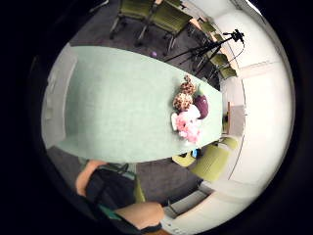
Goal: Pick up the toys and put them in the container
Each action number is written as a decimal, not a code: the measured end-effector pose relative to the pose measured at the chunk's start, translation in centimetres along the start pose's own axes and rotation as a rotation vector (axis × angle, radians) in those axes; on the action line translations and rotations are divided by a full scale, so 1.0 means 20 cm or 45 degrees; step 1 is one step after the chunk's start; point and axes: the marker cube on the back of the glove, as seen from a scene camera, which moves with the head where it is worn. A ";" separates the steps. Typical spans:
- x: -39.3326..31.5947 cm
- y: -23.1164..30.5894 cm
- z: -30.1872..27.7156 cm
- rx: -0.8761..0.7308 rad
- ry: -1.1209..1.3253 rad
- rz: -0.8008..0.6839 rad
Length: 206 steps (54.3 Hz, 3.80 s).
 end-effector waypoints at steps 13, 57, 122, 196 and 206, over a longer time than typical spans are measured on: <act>0.00 -0.01 0.00 -0.006 -0.004 -0.010; 1.32 0.34 0.18 -0.044 -0.061 0.309; 1.67 0.61 0.92 -0.109 -0.043 0.389; -1.13 -0.42 -0.43 0.182 -0.191 -0.412; -1.38 -0.37 -0.26 0.103 -0.146 -0.579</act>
